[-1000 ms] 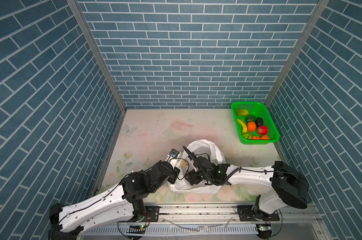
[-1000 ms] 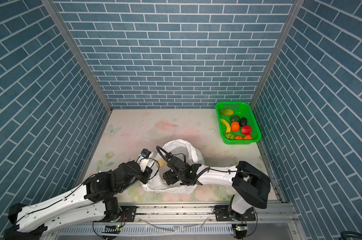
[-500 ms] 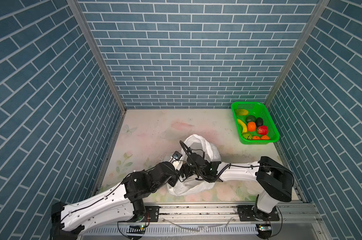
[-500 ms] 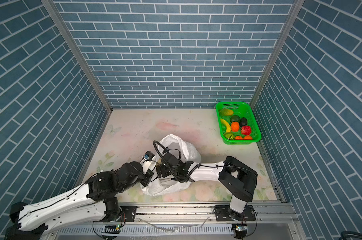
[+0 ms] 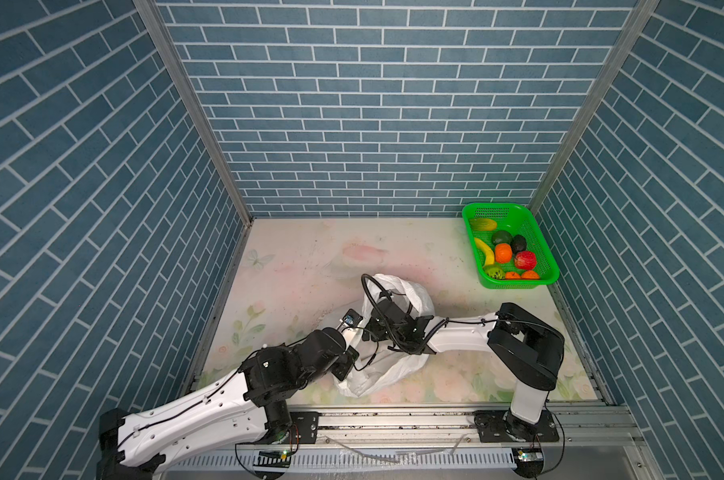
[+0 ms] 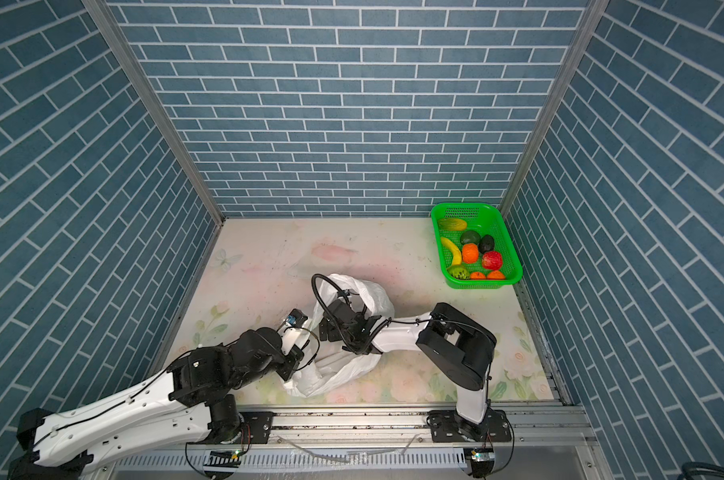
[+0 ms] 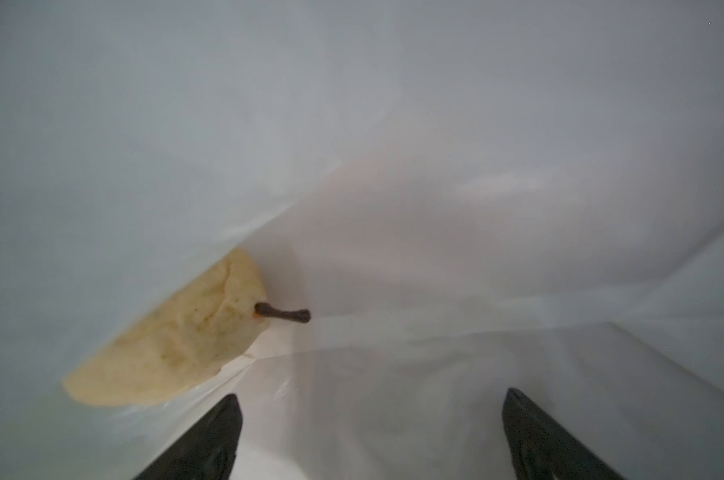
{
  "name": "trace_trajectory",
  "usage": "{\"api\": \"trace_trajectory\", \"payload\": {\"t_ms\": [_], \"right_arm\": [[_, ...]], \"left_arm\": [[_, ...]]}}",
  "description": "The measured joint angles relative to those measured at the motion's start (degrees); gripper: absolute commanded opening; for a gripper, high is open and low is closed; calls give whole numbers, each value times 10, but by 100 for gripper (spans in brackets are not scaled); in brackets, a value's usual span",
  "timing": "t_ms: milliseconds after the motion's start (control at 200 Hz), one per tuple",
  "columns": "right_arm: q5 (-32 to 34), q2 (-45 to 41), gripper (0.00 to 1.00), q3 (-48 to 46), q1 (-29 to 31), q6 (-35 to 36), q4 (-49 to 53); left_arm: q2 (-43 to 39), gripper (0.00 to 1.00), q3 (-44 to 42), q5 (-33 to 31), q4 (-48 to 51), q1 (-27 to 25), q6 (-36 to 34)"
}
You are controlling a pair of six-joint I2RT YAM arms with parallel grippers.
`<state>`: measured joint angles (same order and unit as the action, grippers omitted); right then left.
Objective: Untie the knot of the plastic bag and take out the fruit
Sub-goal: 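Reach deeper into the bag and close the right gripper on the pear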
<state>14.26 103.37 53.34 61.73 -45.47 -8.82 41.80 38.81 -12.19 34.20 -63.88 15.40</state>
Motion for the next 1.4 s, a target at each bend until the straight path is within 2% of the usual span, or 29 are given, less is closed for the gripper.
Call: {"api": "trace_trajectory", "payload": {"t_ms": [305, 530, 635, 740, 870, 1110, 1400], "right_arm": [[107, -162, 98, -139, -17, -45, 81], [181, -323, 97, -227, -17, -105, 206], [203, -400, 96, -252, -17, -129, 272], [203, -449, 96, -267, -18, -131, 286], [174, -430, 96, -269, -17, -115, 233], [120, -312, 99, -268, -16, -97, 69], [101, -225, 99, -245, -15, -103, -81]], "left_arm": [[95, 0, 20, 65, -43, 0, -47], [167, 0, 64, 112, -108, -2, -83], [196, 0, 80, 134, -142, -3, -93], [220, 0, 87, 147, -173, -7, -97], [217, 0, 70, 146, -214, -8, -97], [212, 0, 36, 144, -266, -8, -96], [212, 0, 24, 146, -299, -8, -99]]}}
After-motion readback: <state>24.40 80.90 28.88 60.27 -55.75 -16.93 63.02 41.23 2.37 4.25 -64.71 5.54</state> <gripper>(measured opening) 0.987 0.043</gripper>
